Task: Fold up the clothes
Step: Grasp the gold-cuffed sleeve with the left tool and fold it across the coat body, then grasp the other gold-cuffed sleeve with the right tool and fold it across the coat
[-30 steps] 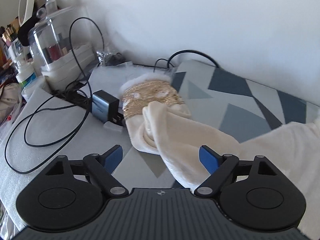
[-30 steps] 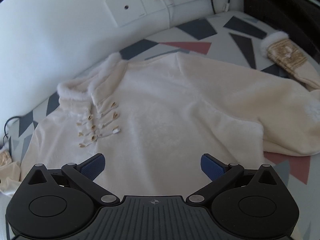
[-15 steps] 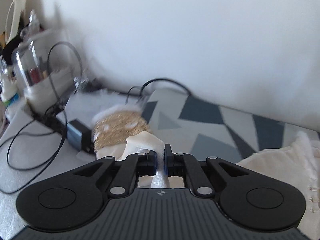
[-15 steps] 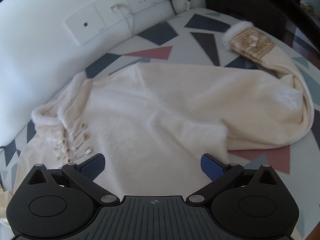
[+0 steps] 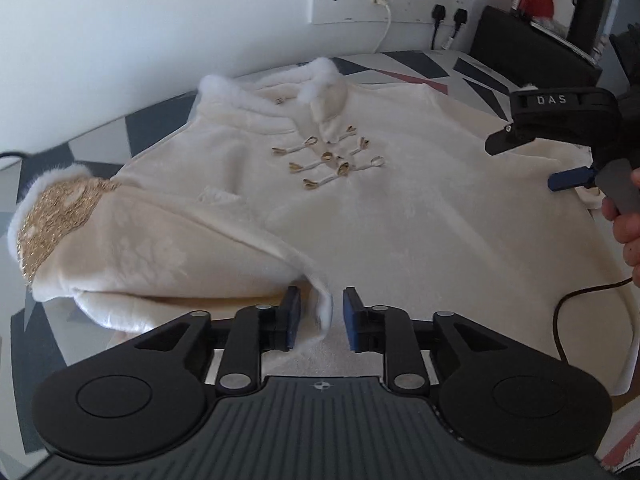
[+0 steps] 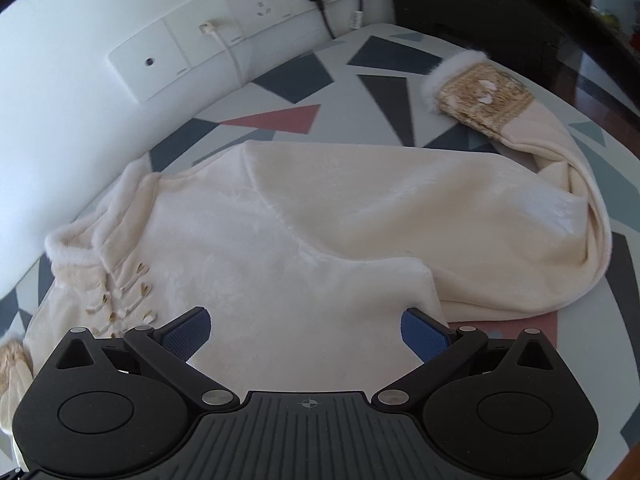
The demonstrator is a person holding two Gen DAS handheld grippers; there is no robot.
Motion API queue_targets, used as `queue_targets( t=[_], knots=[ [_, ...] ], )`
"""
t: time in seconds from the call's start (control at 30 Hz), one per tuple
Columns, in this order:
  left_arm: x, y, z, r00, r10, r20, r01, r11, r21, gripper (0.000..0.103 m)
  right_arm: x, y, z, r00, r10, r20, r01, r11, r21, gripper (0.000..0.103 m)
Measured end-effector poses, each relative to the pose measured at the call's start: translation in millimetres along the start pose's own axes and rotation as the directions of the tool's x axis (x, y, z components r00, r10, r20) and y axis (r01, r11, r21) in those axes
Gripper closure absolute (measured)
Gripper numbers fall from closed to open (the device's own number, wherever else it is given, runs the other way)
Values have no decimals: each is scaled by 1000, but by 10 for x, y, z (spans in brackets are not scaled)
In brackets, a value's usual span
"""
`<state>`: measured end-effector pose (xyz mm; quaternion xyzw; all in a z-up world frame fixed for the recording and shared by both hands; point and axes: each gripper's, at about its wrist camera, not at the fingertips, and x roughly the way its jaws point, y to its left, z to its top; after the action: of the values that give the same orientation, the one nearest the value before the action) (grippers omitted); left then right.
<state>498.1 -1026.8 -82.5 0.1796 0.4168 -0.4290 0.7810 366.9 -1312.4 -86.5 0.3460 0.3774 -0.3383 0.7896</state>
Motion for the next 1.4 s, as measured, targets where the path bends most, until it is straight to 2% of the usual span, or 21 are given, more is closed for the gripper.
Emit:
queue_targets(
  t=[0.07, 0.1, 0.17, 0.27, 0.33, 0.43, 0.53, 0.63, 0.73, 0.77, 0.83, 0.87, 0.9, 0.93, 0.97, 1.03, 1.13, 1.17, 1.23, 1.3, 1.4],
  knots=[
    [-142, 150, -46, 1000, 6, 30, -4, 998, -66, 44, 13, 82, -11, 999, 45, -6, -45, 998, -35, 8],
    [-235, 221, -78, 998, 18, 52, -13, 996, -87, 41, 20, 138, -14, 997, 74, -11, -75, 996, -55, 11],
    [-393, 326, -150, 994, 64, 85, -56, 994, -95, 39, 53, 294, -10, 989, 145, -27, -147, 985, -92, 16],
    [-443, 473, -300, 984, 168, 65, -160, 981, -107, 37, 120, 682, -10, 957, 285, -59, -291, 943, -162, 18],
    [-410, 590, -422, 974, 223, 27, -218, 967, -135, 37, 193, 1031, -47, 924, 371, -94, -382, 892, -241, 18],
    [-350, 668, -586, 964, 266, 0, -263, 953, -149, 37, 331, 1648, -175, 877, 455, -154, -477, 791, -384, 18],
    [-281, 676, -669, 951, 308, -18, -307, 941, -140, 36, 523, 2189, -335, 852, 470, -230, -520, 709, -477, 18],
    [-273, 699, -662, 949, 314, -11, -311, 935, -171, 36, 682, 2588, -497, 858, 437, -272, -510, 656, -557, 18],
    [-243, 715, -633, 946, 324, -16, -321, 928, -189, 34, 776, 2843, -641, 857, 408, -316, -514, 621, -592, 21],
    [-229, 715, -629, 943, 332, -19, -329, 925, -190, 30, 785, 2896, -677, 853, 405, -329, -520, 610, -598, 26],
    [-214, 695, -628, 934, 356, -21, -354, 920, -170, 24, 743, 2951, -794, 842, 393, -369, -538, 563, -627, 61],
    [-208, 680, -621, 931, 365, -20, -364, 919, -153, 23, 706, 2974, -848, 838, 383, -389, -544, 533, -648, 71],
    [-202, 665, -615, 927, 375, -19, -374, 918, -136, 22, 618, 2957, -893, 841, 394, -370, -534, 498, -683, 89],
    [-194, 644, -607, 922, 387, -19, -386, 915, -118, 19, 527, 2936, -937, 844, 407, -349, -520, 463, -718, 96],
    [-186, 634, -601, 918, 396, -19, -396, 912, -110, 17, 436, 2878, -908, 839, 440, -322, -517, 456, -724, 96],
    [-177, 635, -592, 914, 404, -22, -404, 908, -111, 16, 249, 2676, -710, 821, 513, -251, -523, 501, -689, 97],
    [-174, 687, -591, 918, 394, -32, -395, 907, -144, 14, -25, 2259, -308, 828, 559, -47, -454, 619, -641, 97],
    [-175, 702, -594, 920, 390, -35, -391, 907, -154, 13, -110, 2058, -150, 829, 558, 35, -429, 675, -601, 97],
    [-178, 717, -595, 923, 384, -39, -385, 908, -166, 13, -284, 1562, 152, 836, 510, 201, -373, 798, -474, 97],
    [-174, 727, -593, 924, 381, -43, -382, 907, -174, 12, -426, 1023, 330, 846, 417, 333, -303, 889, -342, 97],
    [-162, 718, -577, 922, 386, -45, -387, 905, -175, 12, -490, 349, 322, 879, 255, 402, -175, 959, -225, 96]
  ],
)
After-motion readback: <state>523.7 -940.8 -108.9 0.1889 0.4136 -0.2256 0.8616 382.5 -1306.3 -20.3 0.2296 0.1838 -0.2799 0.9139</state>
